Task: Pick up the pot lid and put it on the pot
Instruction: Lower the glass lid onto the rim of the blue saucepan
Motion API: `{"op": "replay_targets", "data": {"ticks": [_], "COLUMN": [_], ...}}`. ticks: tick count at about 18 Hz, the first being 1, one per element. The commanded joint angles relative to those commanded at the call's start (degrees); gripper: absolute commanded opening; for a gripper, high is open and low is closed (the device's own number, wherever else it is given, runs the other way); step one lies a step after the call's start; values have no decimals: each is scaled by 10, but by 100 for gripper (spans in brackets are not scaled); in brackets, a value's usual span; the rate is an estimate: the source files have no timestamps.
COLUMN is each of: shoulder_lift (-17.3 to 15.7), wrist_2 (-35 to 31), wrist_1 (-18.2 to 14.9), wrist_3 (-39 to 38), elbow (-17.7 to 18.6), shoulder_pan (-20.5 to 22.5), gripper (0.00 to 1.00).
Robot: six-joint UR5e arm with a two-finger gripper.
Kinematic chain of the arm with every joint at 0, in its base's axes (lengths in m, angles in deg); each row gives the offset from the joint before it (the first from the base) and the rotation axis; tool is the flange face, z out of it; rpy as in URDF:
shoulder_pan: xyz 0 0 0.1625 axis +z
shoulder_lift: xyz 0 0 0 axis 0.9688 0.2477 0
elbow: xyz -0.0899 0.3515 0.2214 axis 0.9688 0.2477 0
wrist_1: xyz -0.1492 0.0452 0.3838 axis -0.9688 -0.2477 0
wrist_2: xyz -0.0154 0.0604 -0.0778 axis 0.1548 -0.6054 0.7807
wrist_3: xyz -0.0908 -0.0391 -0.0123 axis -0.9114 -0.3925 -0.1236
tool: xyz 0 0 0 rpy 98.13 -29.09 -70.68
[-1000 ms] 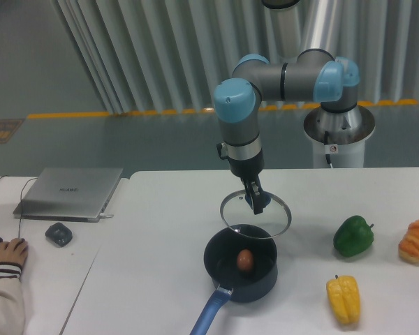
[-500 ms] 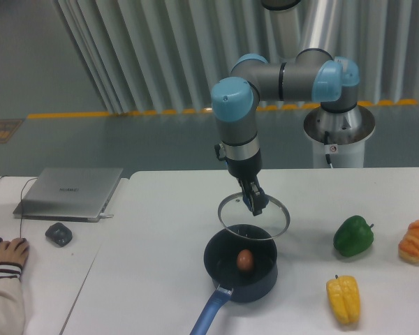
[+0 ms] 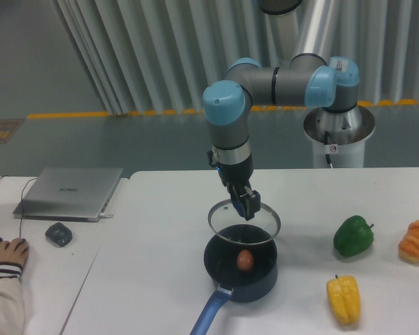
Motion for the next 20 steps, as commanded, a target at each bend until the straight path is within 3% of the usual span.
{"op": "replay_targets", "data": {"ticks": [5, 10, 20], "shoulder_lift": [11, 25, 32], "wrist_2": [0, -1, -8], "wrist_1": [4, 44, 45], "wrist_3": [-47, -102, -109], "elbow": [-6, -7, -11], "shoulder_pan": [0, -4, -9], "gripper": [37, 37, 37]}}
